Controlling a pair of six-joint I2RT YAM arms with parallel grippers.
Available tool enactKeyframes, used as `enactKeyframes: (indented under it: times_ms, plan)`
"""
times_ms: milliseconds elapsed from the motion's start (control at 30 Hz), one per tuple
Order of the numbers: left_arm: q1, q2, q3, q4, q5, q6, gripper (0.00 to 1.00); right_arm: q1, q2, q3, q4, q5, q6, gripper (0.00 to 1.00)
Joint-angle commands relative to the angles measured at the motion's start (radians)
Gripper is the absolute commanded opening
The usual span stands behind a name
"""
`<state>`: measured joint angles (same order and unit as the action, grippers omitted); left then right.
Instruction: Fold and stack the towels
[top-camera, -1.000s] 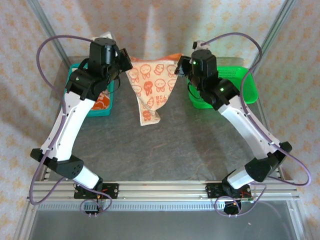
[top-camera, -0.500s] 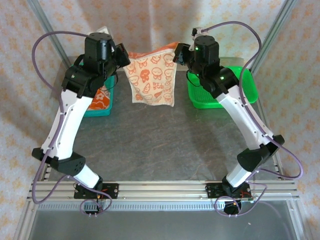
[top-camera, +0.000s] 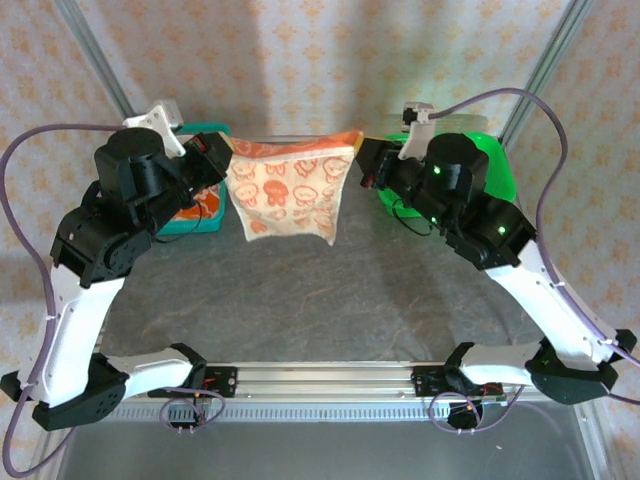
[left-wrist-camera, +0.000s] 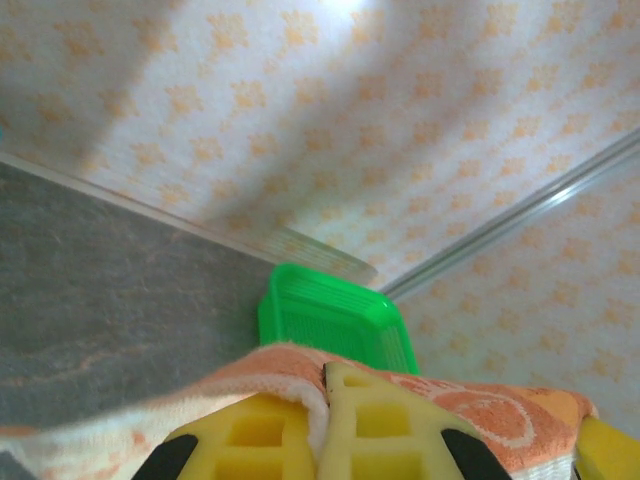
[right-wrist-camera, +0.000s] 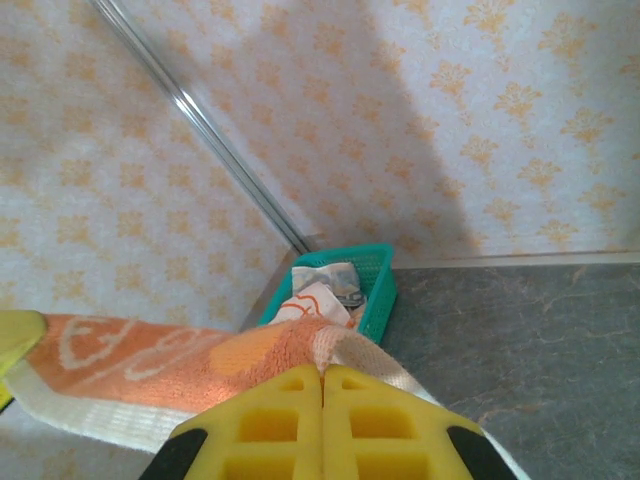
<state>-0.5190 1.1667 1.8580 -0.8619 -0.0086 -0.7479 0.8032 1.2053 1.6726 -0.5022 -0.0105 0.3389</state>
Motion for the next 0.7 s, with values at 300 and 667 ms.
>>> enactKeyframes:
  times_ms: [300,667]
  plan:
    - [0.034,0.224,0.129,-0.154,-0.016,-0.010,0.00,-0.092,0.155,0.110,-0.180,0.115,0.127,0.00]
    - [0.229,0.810,0.476,-0.161,0.080,0.134,0.00,-0.317,0.740,0.539,-0.246,-0.111,0.102,0.00]
